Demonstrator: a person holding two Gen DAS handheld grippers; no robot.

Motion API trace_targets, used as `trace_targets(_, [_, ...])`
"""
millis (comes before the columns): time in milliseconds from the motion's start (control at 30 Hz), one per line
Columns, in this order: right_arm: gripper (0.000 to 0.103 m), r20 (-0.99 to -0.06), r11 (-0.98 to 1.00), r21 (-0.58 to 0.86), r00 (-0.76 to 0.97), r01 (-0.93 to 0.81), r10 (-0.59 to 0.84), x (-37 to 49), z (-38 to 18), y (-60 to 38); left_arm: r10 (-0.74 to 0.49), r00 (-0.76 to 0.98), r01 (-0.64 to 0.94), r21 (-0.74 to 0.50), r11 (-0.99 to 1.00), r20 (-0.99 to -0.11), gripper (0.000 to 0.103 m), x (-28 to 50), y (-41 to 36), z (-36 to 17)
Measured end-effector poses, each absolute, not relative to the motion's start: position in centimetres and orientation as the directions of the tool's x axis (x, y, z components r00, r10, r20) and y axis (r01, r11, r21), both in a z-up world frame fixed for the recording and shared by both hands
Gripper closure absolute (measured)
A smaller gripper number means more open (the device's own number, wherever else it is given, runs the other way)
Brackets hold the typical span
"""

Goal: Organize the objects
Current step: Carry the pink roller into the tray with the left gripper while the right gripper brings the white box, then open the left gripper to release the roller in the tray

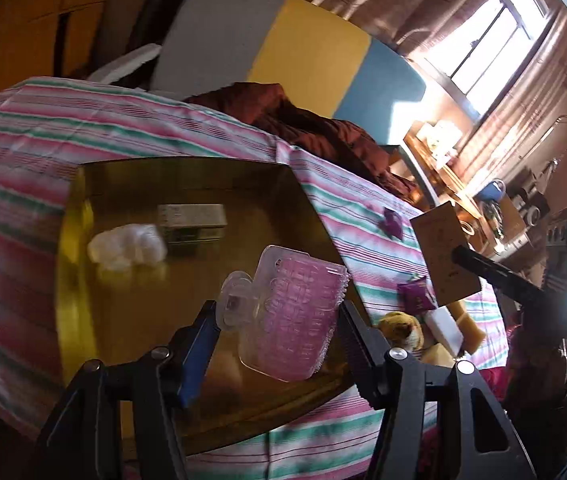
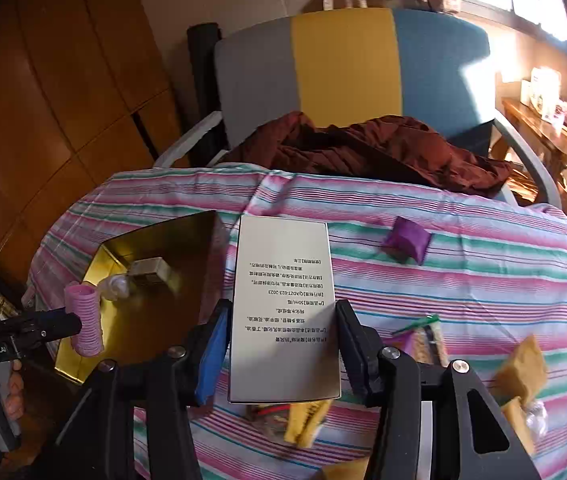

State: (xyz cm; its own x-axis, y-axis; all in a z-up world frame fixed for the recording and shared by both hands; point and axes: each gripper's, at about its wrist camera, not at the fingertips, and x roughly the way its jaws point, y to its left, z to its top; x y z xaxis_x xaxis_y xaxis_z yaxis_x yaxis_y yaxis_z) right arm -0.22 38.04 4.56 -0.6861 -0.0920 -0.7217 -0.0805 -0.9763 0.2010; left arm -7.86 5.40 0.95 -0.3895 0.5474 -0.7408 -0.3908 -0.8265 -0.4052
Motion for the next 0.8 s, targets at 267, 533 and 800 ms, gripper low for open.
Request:
trace_targets(267, [0.051,-0.744,-0.984,0.171,-0.647,0.051,-0.163,-5.2,3.6,29.6,0.428,-0.465,-0.279,-0.330,-0.902,-0.775,0.042,-8.3,-0.8,-1.5])
trace_targets(533, [0.021,-0.765,-0.995,0.095,-0.640,-0.001,-0.073,-12.8,2.6,26.3,0.340,-0.471,-0.235,-0.256,-0.938,-0.814,0.041,-8.9,-1.7,-3.3])
trace_targets(800, [0.015,-0.775,-0.995,0.095,-0.629,-0.029,-0.055,-10.9,1.7,25.8,0.297,-0.462,-0.234,-0.209,-0.950,-0.836,0.037,-8.4,-1.9,-4.6])
